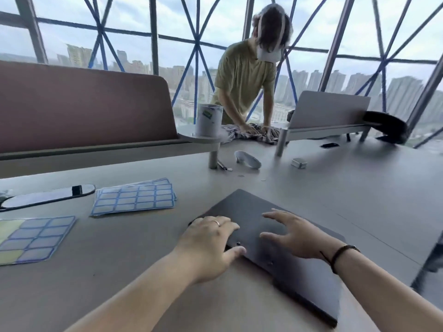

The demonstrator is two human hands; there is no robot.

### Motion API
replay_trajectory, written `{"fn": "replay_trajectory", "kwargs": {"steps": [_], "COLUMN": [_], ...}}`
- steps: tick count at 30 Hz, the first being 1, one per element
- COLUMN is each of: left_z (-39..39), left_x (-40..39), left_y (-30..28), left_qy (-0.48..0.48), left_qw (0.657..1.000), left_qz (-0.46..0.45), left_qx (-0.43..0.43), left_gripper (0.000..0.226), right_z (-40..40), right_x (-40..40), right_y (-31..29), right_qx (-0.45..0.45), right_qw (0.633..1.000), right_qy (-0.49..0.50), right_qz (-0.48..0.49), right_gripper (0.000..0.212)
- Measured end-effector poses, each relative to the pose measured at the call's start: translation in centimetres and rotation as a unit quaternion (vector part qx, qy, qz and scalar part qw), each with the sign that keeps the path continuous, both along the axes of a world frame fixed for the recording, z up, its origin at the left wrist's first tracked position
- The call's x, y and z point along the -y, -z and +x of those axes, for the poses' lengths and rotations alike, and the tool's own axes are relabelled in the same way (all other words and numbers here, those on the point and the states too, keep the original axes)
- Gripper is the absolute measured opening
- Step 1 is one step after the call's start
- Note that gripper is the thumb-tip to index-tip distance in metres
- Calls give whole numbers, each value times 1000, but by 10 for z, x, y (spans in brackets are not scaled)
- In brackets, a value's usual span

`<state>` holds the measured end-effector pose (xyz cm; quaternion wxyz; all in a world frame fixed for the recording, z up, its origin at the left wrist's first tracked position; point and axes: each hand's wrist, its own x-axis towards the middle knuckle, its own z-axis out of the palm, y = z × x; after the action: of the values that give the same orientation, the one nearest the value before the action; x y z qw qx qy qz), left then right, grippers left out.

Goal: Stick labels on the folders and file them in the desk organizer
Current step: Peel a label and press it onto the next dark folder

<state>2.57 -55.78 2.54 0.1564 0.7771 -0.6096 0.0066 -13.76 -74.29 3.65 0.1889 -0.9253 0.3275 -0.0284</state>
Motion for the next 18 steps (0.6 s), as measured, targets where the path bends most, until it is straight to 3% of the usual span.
{"fn": "replay_trajectory", "kwargs": {"steps": [4,7,11,15,18], "left_z": [-32,-40,-37,-29,-21], "left_x": [29,40,36,13,-18], "left_y": [11,20,24,21,16], "left_qy": [24,13,-2,-17,-30], "left_qw": [996,994,995,997,999], "left_qz": [91,104,95,69,31], "left_qx": [7,-7,-30,-40,-24], "left_gripper": [68,69,66,58,49], "right_z": [-37,-50,-49,-49,-46], "right_x": [34,41,35,17,-10], "right_y": [9,18,20,22,19], "right_qx": [-58,-98,-86,-71,-46], "right_qw": [997,993,993,995,994], "right_qy": [57,58,70,36,-15], "right_qz": [9,-22,-35,-64,-101], "right_gripper": [86,109,85,100,80]}}
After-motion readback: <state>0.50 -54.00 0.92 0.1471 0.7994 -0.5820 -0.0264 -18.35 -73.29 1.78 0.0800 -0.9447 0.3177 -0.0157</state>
